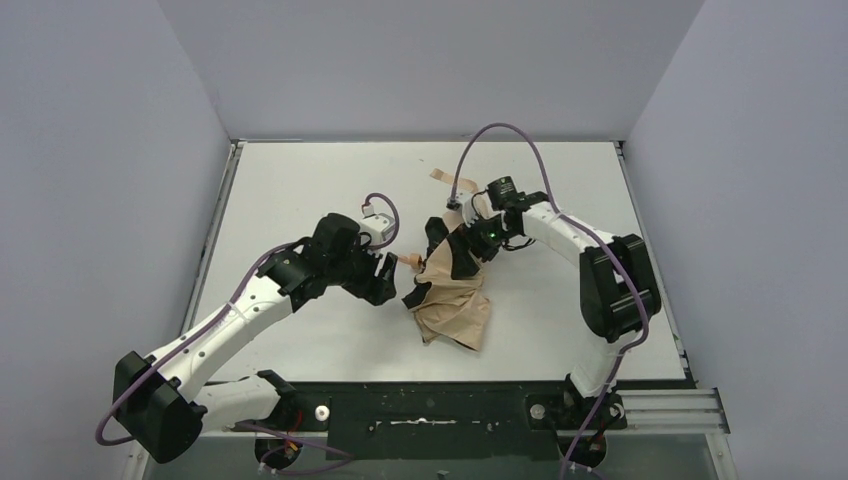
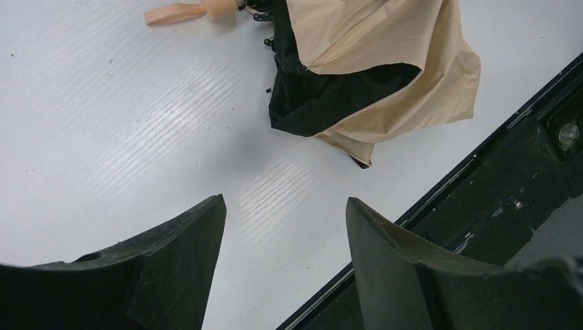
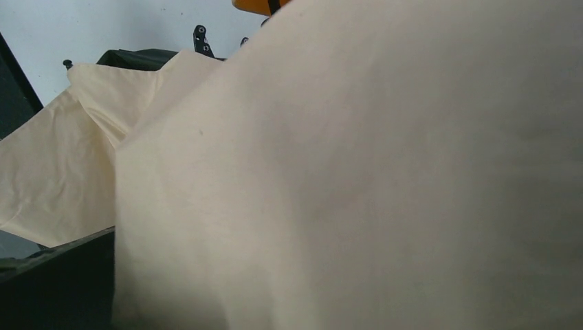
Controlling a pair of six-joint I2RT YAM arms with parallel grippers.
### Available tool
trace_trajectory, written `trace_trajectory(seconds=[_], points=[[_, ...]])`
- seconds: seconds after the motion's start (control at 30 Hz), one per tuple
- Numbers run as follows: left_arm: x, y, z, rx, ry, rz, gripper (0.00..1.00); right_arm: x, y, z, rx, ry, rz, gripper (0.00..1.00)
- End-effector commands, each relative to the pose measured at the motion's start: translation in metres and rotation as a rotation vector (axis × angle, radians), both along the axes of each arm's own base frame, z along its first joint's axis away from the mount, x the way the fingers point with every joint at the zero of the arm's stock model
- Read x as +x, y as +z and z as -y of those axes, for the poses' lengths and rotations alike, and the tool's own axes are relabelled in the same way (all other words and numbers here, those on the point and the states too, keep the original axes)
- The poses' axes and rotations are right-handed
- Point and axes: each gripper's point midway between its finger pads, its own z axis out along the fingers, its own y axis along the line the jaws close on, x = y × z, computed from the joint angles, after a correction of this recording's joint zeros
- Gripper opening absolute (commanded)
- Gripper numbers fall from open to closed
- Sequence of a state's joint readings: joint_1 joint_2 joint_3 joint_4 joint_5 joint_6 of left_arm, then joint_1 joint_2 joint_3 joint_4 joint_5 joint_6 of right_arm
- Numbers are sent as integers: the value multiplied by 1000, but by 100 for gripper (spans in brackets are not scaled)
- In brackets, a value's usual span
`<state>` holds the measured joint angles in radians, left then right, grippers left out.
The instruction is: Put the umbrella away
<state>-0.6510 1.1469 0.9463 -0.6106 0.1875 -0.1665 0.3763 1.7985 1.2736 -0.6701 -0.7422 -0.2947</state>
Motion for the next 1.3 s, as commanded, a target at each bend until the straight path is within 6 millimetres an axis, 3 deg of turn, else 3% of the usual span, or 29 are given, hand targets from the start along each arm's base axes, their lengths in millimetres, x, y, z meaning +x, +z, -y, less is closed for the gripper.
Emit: trace_trajectory(seconds=[0.0, 0.2, 0.33, 0.5, 0.67, 0.8, 1.0, 1.27], points=[[7, 20, 2, -2, -35, 52, 62, 6, -8, -4, -41, 93, 100, 96], [17, 21, -2, 29, -40, 111, 66, -11, -36, 4, -144, 203, 71, 90], [27, 27, 7, -3, -87, 191, 70, -13, -47, 9, -188, 220, 86, 84], [43, 41, 26, -82, -179, 365, 81, -12, -48, 6, -161, 218, 202, 73], [66, 45, 31, -26, -229, 481, 92, -12, -41, -5, -159, 301, 387, 66], [76, 39, 41, -27, -310, 503, 91, -13, -37, -2, -186, 360, 500, 55], [71, 21, 56, -128, -467, 472, 92, -17, -32, 0, -178, 430, 675, 43], [89, 0, 67, -160, -509, 386, 93, -22, -33, -2, -168, 460, 767, 41]])
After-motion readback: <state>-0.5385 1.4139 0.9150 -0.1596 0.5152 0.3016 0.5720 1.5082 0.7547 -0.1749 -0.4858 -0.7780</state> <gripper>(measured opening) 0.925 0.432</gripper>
